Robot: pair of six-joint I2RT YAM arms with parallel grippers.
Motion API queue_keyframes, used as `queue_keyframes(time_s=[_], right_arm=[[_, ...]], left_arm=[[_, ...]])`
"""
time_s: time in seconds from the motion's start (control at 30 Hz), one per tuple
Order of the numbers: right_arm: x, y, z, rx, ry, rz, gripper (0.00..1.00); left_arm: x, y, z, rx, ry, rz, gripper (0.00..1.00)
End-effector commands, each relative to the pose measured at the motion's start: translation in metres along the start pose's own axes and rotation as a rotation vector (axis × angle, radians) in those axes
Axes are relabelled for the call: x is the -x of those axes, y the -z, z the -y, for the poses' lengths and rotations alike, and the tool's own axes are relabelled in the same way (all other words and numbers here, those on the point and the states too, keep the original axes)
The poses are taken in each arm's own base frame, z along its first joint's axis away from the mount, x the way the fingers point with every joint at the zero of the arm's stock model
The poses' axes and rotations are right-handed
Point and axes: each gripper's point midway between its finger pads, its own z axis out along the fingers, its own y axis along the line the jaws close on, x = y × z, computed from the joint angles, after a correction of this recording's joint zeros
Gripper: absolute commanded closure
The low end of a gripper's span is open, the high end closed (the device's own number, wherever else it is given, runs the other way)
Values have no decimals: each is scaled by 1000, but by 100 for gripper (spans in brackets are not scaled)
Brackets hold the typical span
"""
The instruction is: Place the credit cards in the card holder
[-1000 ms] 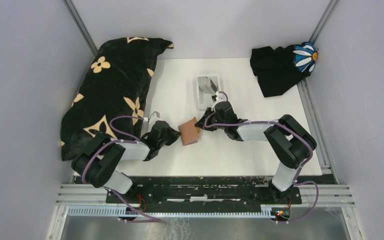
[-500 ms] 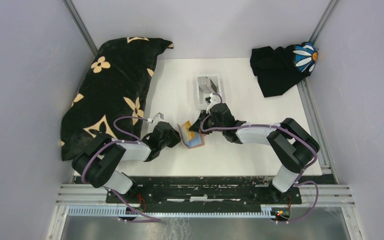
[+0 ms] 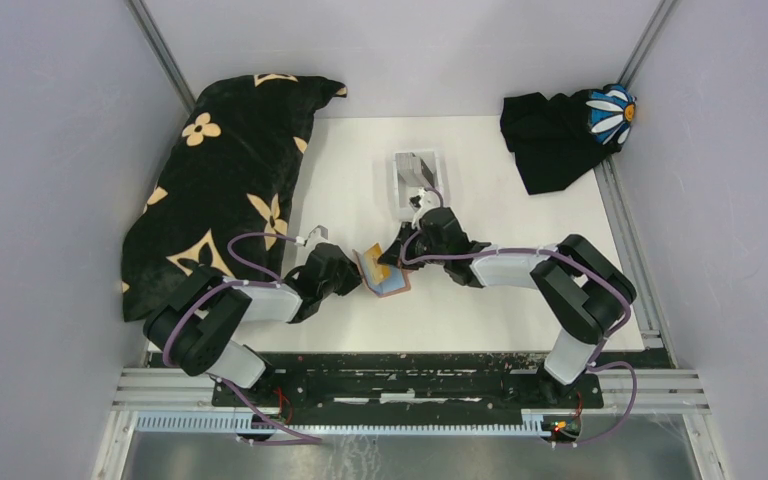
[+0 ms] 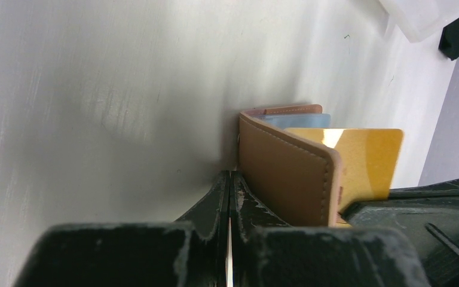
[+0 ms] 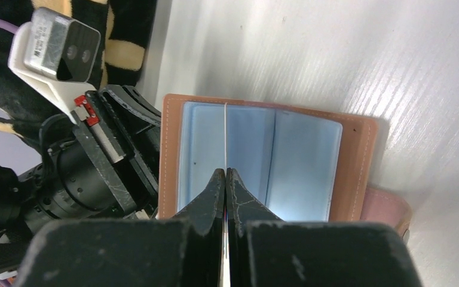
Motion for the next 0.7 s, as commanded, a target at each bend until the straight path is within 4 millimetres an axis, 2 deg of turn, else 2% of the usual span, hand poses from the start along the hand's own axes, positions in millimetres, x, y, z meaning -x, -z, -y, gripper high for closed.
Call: queue_keyframes(time_s=[0.0, 0.33, 0.67], right_arm=[[2, -8, -12, 38, 31, 10, 99], [-8, -18, -4, 2, 66, -7, 99], [-12, -22, 11, -75, 99, -15, 99]], left_arm=[[-8, 6, -16, 53, -9, -27, 97], [-5, 25, -36, 108, -23, 6, 96], [7, 46, -39, 139, -32, 52, 89]])
